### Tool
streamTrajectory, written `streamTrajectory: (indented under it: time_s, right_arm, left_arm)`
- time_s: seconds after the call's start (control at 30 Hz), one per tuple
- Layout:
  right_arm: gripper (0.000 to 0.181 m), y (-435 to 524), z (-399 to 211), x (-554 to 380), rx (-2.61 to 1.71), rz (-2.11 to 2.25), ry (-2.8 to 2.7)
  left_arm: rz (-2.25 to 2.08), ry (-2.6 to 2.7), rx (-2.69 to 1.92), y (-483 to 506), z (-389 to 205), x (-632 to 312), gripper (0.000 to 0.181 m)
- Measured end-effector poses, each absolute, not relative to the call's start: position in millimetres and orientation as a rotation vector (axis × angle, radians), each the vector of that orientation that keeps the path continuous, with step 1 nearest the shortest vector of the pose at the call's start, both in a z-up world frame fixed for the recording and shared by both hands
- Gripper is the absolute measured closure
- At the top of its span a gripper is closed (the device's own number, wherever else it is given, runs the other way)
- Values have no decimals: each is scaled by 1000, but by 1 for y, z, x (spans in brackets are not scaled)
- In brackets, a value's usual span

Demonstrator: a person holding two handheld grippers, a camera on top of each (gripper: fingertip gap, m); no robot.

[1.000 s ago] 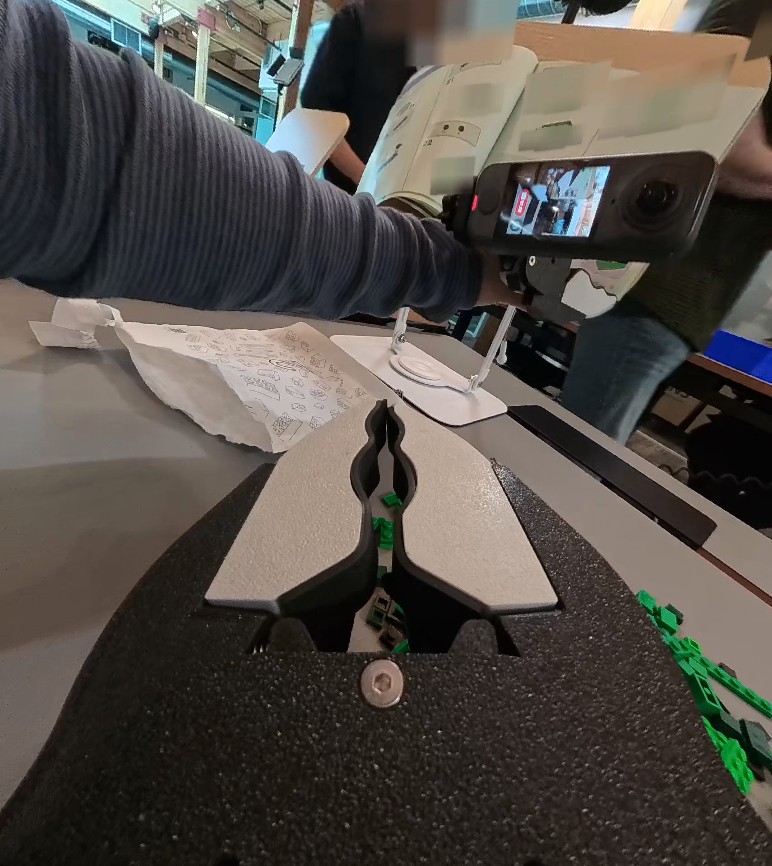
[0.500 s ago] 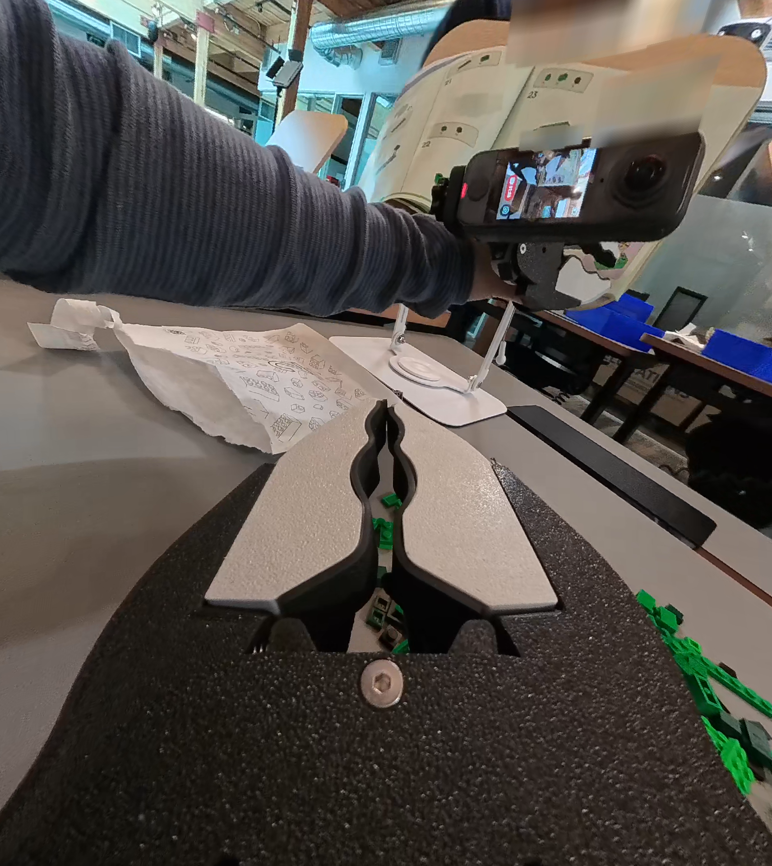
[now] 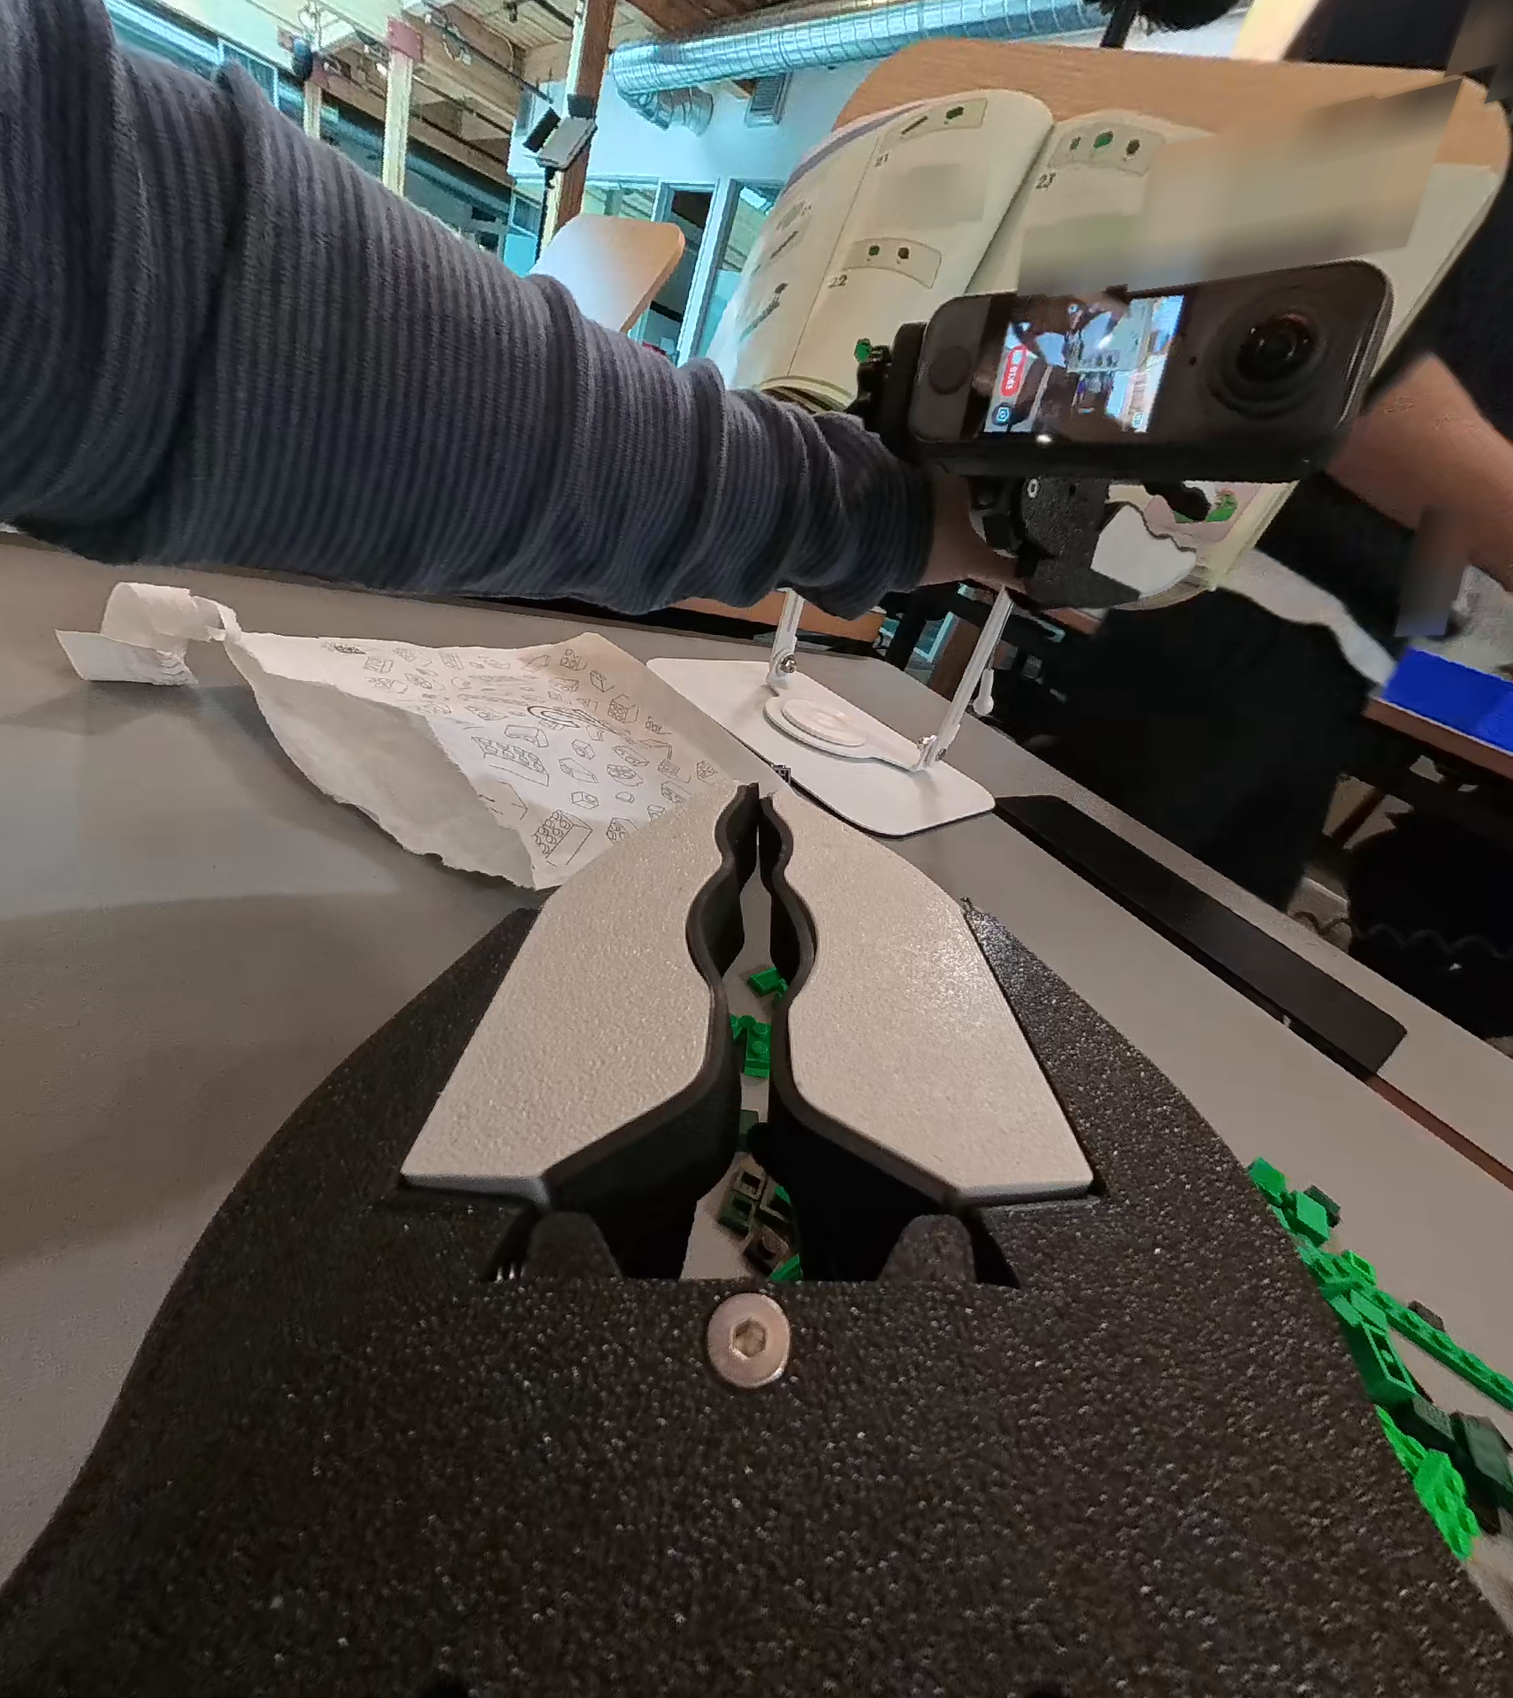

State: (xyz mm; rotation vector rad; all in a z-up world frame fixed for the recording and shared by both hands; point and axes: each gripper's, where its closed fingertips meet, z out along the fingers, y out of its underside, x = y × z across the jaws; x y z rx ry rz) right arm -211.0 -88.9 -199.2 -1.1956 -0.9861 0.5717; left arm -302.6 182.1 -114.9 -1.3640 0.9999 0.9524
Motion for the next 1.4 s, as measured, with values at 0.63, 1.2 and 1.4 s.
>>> streamTrajectory:
  time_s: [0.63, 1.2, 1.4]
  right_arm:
    - [181, -90, -200, -211, -1194, 572, -988]
    - [181, -91, -202, -214, -1178, 521, -1024]
    - [181, -92, -193, -220, -1200, 487, -1051]
  left_arm:
    - [483, 575, -1353, 146, -80, -323, 181]
    - [-229, -331, -1184, 58, -88, -506, 181]
    - [-405, -481, -1198, 60, -122, -541, 181]
